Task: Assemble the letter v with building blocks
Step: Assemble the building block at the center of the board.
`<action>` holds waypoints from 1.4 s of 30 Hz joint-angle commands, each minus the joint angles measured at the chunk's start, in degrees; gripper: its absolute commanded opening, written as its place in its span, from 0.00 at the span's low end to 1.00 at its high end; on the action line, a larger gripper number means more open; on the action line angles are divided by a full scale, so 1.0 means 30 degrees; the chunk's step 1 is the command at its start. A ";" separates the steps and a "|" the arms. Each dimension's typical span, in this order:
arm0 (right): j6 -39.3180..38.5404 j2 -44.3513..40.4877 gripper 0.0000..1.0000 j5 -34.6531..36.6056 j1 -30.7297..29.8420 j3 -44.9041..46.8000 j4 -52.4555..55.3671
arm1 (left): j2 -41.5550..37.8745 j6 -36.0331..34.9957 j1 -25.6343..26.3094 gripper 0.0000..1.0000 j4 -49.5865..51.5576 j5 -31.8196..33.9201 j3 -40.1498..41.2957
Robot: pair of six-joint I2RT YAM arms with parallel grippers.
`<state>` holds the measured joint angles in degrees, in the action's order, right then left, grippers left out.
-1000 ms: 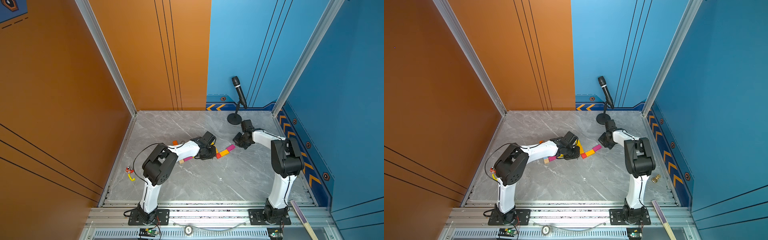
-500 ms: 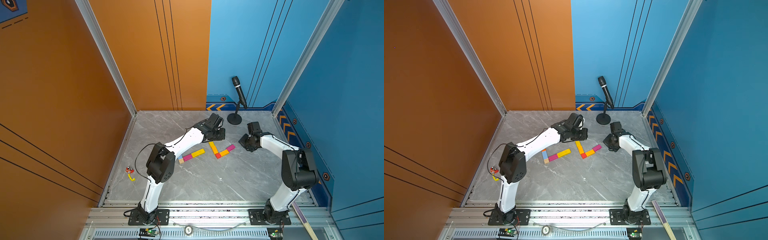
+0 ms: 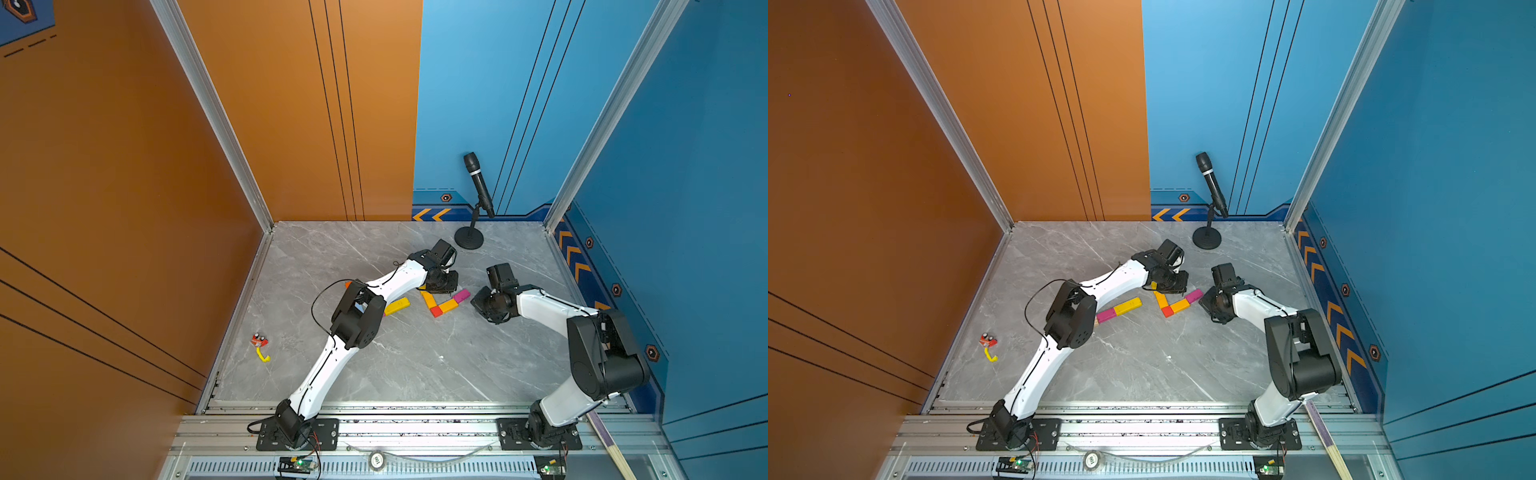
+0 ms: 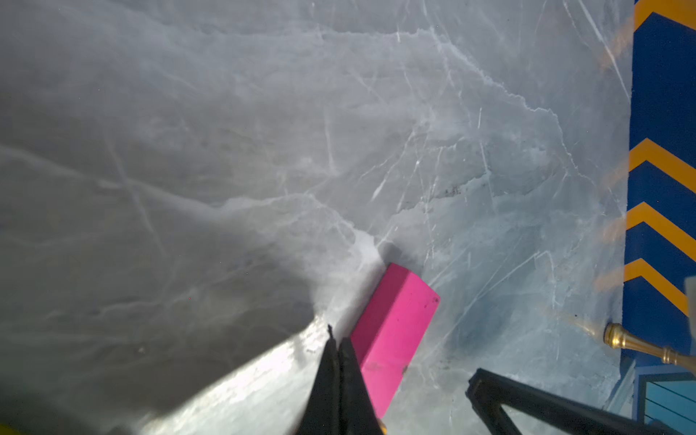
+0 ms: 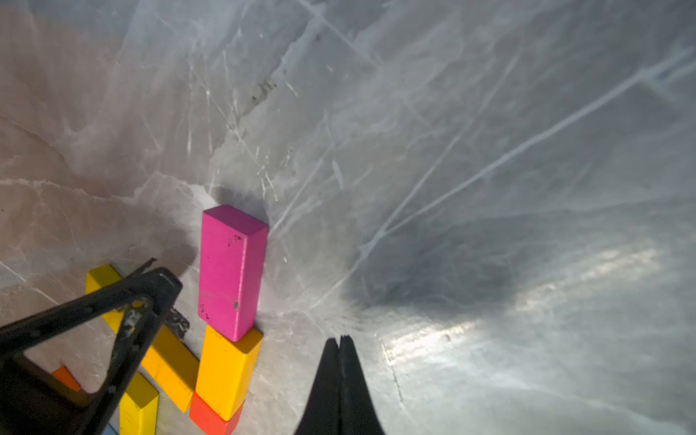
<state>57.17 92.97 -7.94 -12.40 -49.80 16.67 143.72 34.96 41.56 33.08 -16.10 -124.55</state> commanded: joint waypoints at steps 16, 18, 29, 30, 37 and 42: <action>0.0573 -0.0372 0.00 -0.0164 0.0131 0.0630 -0.0500 | 0.2259 0.0519 -0.0119 0.00 0.0200 -0.1069 -0.2359; 0.0573 -0.0418 0.00 -0.0146 0.0168 0.0662 -0.0458 | 0.2450 0.0538 -0.0097 0.00 0.0197 -0.1329 -0.2543; 0.0573 -0.0377 0.00 -0.0162 0.0291 0.0799 -0.0516 | 0.2149 0.0549 0.0109 0.00 0.0193 -0.1577 -0.1737; 0.0573 -0.0349 0.00 -0.0157 0.0295 0.0814 -0.0523 | 0.2118 0.0535 0.0139 0.00 0.0195 -0.1577 -0.1671; 0.0584 -0.0228 0.00 -0.0171 0.0253 0.0808 -0.0582 | 0.2001 0.0603 0.0180 0.00 0.0206 -0.1605 -0.1491; 0.0632 -0.0148 0.00 -0.0177 0.0249 0.0795 -0.0643 | 0.1673 0.0693 0.0209 0.00 0.0194 -0.1485 -0.1010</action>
<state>58.39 92.92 -7.97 -11.79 -48.01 15.33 149.40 36.69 41.69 30.68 -20.56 -129.93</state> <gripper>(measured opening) 0.047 0.047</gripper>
